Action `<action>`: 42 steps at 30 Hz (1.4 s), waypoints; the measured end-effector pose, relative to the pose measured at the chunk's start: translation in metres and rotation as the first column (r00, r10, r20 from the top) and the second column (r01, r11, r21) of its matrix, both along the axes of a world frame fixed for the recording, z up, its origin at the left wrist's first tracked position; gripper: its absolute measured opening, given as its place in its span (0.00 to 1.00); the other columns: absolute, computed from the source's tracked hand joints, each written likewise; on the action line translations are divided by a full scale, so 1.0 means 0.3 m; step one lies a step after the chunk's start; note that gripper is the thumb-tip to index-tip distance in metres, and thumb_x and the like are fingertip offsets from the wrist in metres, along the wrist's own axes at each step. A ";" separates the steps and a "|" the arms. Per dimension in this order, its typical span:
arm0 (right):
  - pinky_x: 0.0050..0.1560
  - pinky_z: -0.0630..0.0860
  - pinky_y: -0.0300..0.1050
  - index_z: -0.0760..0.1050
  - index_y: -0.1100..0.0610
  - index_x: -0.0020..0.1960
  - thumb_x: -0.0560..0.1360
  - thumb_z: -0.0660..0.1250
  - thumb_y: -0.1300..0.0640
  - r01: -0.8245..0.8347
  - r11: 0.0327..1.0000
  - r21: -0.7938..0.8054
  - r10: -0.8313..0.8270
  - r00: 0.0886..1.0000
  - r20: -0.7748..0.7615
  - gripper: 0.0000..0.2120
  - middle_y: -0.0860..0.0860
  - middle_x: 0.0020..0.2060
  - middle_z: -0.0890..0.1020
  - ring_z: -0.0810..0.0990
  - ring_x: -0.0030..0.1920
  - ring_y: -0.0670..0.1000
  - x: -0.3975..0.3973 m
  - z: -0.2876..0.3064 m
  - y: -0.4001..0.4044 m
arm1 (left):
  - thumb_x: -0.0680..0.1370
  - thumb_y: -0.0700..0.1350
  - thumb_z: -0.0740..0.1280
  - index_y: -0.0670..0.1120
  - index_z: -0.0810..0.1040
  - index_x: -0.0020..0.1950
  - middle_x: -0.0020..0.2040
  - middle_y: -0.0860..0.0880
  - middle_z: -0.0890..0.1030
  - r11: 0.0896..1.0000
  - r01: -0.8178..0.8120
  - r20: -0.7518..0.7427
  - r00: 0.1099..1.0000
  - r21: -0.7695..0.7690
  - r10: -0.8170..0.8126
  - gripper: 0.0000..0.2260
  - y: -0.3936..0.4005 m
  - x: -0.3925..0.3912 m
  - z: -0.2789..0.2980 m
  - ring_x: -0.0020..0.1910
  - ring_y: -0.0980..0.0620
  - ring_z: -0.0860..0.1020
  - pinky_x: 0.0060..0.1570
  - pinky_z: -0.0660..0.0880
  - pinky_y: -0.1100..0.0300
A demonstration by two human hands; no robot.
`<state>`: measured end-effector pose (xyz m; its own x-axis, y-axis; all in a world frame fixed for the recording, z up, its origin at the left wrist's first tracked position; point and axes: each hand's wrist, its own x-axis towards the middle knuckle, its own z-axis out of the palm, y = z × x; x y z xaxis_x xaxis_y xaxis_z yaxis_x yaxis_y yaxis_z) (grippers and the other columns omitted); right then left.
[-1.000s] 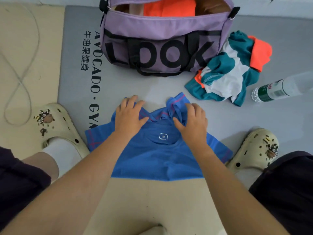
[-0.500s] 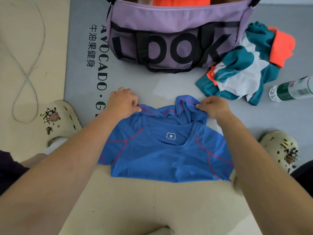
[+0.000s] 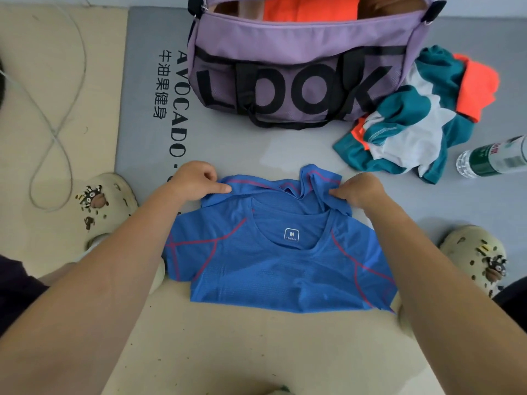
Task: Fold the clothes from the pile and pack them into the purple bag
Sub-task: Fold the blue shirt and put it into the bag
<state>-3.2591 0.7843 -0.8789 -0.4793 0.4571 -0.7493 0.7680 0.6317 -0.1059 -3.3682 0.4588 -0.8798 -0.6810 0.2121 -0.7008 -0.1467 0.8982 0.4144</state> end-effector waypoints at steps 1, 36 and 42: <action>0.40 0.74 0.47 0.76 0.65 0.40 0.75 0.67 0.45 0.032 0.998 -0.062 -0.035 0.998 -0.043 0.22 0.58 0.37 0.78 0.77 0.39 0.56 0.001 -0.002 0.008 | 0.69 0.49 0.78 0.45 0.74 0.38 0.34 0.51 0.74 0.999 -0.042 0.024 0.999 0.023 0.042 0.15 -0.005 -0.005 0.003 0.30 0.52 0.72 0.29 0.70 0.61; 0.47 0.71 0.48 0.70 0.60 0.63 0.76 0.65 0.59 0.150 0.965 0.216 0.080 0.615 -0.784 0.17 0.59 0.58 0.73 0.74 0.52 0.58 0.000 -0.021 -0.035 | 0.79 0.47 0.65 0.44 0.74 0.65 0.61 0.40 0.73 0.993 -0.121 -0.746 0.660 0.009 0.088 0.16 0.015 0.030 -0.074 0.59 0.41 0.72 0.58 0.71 0.48; 0.66 0.67 0.58 0.67 0.56 0.73 0.78 0.65 0.46 -0.474 0.753 0.456 0.656 0.590 -0.469 0.27 0.58 0.73 0.68 0.67 0.71 0.61 0.110 -0.107 -0.141 | 0.80 0.60 0.59 0.52 0.63 0.78 0.78 0.42 0.60 0.897 0.338 -0.563 0.698 -0.286 -0.443 0.28 0.073 0.236 -0.158 0.77 0.37 0.57 0.69 0.59 0.37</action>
<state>-3.2260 0.7418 -0.9109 -0.9890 0.0645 -0.1329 0.0847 0.9847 -0.1524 -3.2975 0.4806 -0.9271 -0.8461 0.4854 -0.2202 0.4631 0.8740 0.1471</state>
